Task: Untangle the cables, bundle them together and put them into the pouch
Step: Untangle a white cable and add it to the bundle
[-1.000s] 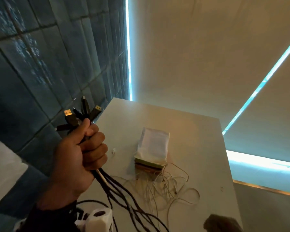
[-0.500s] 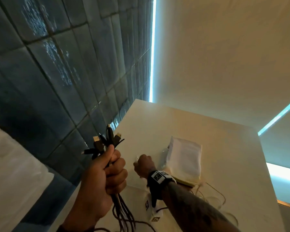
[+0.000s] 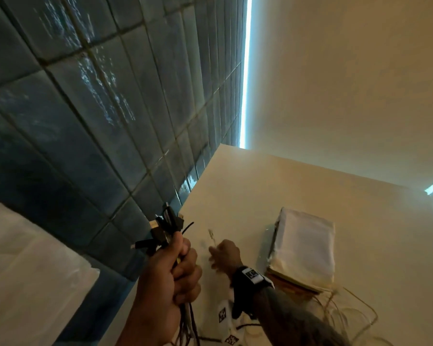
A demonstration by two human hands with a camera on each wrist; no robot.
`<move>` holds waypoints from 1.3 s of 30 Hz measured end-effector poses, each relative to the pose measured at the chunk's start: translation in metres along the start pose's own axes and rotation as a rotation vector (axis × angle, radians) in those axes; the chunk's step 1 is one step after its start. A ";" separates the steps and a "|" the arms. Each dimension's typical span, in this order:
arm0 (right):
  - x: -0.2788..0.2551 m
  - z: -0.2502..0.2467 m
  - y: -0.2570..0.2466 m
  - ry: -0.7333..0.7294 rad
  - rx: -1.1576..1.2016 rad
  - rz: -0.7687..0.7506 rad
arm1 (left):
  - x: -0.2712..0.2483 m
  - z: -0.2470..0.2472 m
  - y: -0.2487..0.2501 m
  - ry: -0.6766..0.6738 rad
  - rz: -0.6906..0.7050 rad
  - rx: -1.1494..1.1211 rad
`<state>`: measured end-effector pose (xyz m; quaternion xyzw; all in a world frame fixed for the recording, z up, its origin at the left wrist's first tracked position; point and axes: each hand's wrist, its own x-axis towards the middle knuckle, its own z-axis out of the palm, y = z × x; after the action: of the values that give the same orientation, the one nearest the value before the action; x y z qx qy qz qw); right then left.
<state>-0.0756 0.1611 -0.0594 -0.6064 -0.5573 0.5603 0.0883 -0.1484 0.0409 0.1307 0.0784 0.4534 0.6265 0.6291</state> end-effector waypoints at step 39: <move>-0.265 -0.184 0.049 0.168 0.250 -0.691 | -0.084 0.155 -0.082 -0.296 0.451 0.385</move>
<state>0.1615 0.0329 0.1243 -0.4110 -0.6472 0.5092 0.3910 0.0306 0.0255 0.2051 0.3844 0.4383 0.6347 0.5072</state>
